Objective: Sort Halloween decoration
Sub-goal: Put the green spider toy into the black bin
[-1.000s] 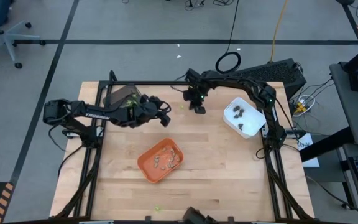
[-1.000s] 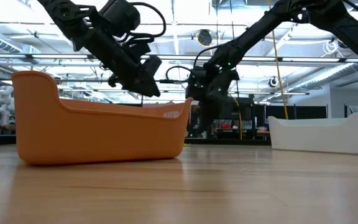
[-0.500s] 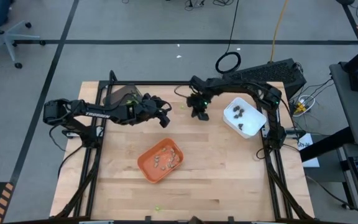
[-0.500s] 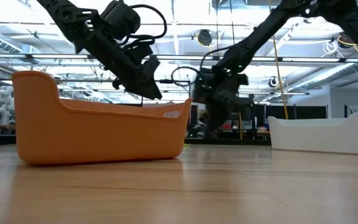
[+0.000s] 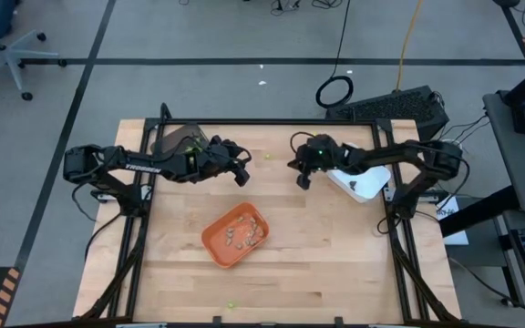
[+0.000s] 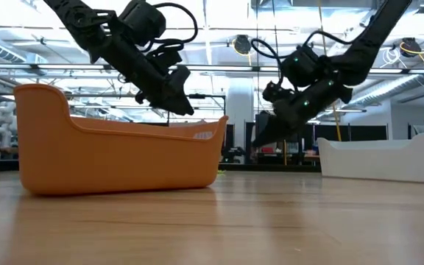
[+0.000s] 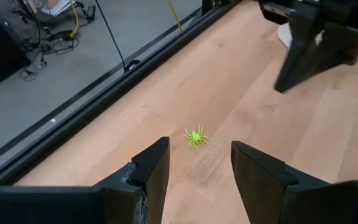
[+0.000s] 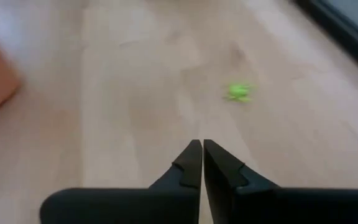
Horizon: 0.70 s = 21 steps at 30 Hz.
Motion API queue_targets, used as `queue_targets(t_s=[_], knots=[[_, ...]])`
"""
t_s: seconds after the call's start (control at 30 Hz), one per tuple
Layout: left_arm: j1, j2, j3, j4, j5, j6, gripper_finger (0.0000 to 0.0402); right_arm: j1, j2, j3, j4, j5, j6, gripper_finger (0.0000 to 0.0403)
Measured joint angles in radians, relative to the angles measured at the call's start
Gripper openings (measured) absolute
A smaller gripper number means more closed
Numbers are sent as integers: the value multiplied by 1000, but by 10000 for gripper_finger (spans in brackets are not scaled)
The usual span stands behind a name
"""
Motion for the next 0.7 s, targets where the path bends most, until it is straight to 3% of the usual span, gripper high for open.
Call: queue_targets(t_s=[0.27,0.43,0.6,0.7], knots=[[-1,0,0,-6,2,-4,172,59,152,13,145,48,51,31],[-14,0,0,-9,5,-3,172,97,260,14,349,88,14,95],[-17,0,0,-11,5,-3,172,113,365,15,471,302,41,175],[-21,0,0,-12,6,-2,172,117,414,16,516,339,80,222]])
